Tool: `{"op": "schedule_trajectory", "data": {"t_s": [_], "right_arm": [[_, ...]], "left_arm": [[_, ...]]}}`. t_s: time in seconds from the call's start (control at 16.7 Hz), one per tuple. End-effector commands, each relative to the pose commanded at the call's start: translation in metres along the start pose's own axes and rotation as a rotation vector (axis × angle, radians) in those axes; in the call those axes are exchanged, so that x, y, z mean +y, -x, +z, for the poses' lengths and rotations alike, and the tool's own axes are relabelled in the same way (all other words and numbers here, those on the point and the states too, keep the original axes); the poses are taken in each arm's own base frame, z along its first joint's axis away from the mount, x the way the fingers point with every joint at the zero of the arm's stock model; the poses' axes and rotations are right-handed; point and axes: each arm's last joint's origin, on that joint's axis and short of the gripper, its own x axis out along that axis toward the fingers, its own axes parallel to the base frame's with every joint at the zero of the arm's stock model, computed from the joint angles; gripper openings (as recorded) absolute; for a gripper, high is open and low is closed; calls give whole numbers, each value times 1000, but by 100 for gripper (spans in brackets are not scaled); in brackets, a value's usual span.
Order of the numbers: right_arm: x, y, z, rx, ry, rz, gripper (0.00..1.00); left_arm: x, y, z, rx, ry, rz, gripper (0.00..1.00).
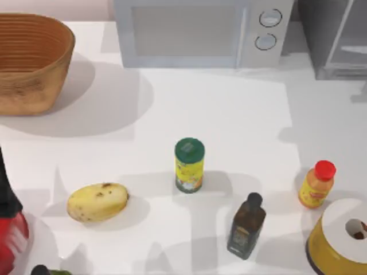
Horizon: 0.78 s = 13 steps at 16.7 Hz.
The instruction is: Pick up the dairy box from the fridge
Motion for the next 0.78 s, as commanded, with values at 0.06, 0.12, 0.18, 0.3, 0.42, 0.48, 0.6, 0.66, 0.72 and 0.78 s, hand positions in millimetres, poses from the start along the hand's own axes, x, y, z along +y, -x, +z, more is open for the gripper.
{"op": "schedule_trajectory", "data": {"t_s": [0.06, 0.12, 0.18, 0.3, 0.42, 0.48, 0.6, 0.66, 0.72, 0.78], "right_arm": [[2, 4, 8, -2, 3, -1, 0], [6, 9, 17, -3, 5, -1, 0], [10, 15, 27, -4, 8, 0, 0], [20, 34, 51, -7, 12, 2, 0], [31, 61, 74, -10, 14, 6, 0], [37, 78, 85, -12, 14, 7, 0], [49, 115, 100, -16, 14, 8, 0], [54, 135, 103, -18, 13, 8, 0], [59, 154, 105, -22, 11, 8, 0], [63, 173, 104, -25, 10, 7, 0]], "left_arm": [[0, 0, 0, 0, 0, 0, 100], [0, 0, 0, 0, 0, 0, 100], [0, 0, 0, 0, 0, 0, 100], [0, 0, 0, 0, 0, 0, 100], [0, 0, 0, 0, 0, 0, 100], [0, 0, 0, 0, 0, 0, 100], [0, 0, 0, 0, 0, 0, 100], [0, 0, 0, 0, 0, 0, 100], [0, 0, 0, 0, 0, 0, 100], [0, 0, 0, 0, 0, 0, 100]]}}
